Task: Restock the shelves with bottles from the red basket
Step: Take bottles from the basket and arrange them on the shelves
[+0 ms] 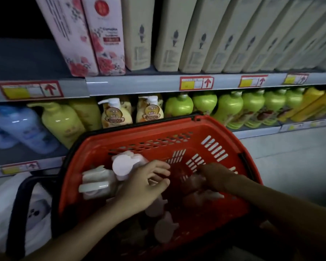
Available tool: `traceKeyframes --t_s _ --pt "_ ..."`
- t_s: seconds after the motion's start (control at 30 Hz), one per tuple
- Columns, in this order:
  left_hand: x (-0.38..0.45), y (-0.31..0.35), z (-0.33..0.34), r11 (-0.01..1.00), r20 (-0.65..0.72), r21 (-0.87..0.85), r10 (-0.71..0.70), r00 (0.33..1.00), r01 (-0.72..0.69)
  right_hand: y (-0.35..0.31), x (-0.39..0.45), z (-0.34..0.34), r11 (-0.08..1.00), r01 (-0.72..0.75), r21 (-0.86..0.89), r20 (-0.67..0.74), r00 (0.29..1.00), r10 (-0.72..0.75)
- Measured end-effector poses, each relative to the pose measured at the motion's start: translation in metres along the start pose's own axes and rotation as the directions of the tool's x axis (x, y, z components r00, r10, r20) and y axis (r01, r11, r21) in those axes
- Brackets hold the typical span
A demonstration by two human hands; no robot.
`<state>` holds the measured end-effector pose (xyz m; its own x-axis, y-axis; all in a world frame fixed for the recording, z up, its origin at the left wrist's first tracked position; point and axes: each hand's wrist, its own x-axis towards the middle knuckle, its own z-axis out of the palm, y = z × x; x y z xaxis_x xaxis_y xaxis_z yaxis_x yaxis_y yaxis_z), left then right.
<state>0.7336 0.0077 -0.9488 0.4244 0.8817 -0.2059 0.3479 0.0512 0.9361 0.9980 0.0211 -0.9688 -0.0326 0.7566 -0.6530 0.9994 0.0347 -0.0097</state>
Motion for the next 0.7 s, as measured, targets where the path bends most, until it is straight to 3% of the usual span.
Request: traceKeyframes --t_s 0.17,0.27,0.4,0.5,0.7 --pt "-0.005 -0.012 -0.006 0.997 0.052 0.072 0.034 0.998 -0.038 -0.018 0.003 -0.006 0.998 -0.06 -0.037 -0.027 0.998 0.059" --pt "-0.01 -0.016 -0.01 0.994 0.059 0.092 0.057 0.997 -0.062 -0.032 -0.003 -0.02 0.998 -0.06 -0.018 -0.16 0.986 0.056" --pt "-0.011 -0.011 -0.01 0.995 0.046 0.053 0.085 0.995 -0.087 -0.047 -0.015 -0.056 0.981 -0.058 0.184 -0.302 0.947 0.112" --pt "-0.012 -0.002 -0.004 0.992 0.034 0.016 0.122 0.992 -0.123 -0.061 -0.039 -0.086 0.909 -0.005 0.417 -0.314 0.938 0.149" --pt "-0.005 0.012 0.007 0.944 -0.095 0.186 0.294 0.951 -0.273 -0.092 -0.085 -0.134 0.718 0.112 0.687 -0.324 0.932 0.165"
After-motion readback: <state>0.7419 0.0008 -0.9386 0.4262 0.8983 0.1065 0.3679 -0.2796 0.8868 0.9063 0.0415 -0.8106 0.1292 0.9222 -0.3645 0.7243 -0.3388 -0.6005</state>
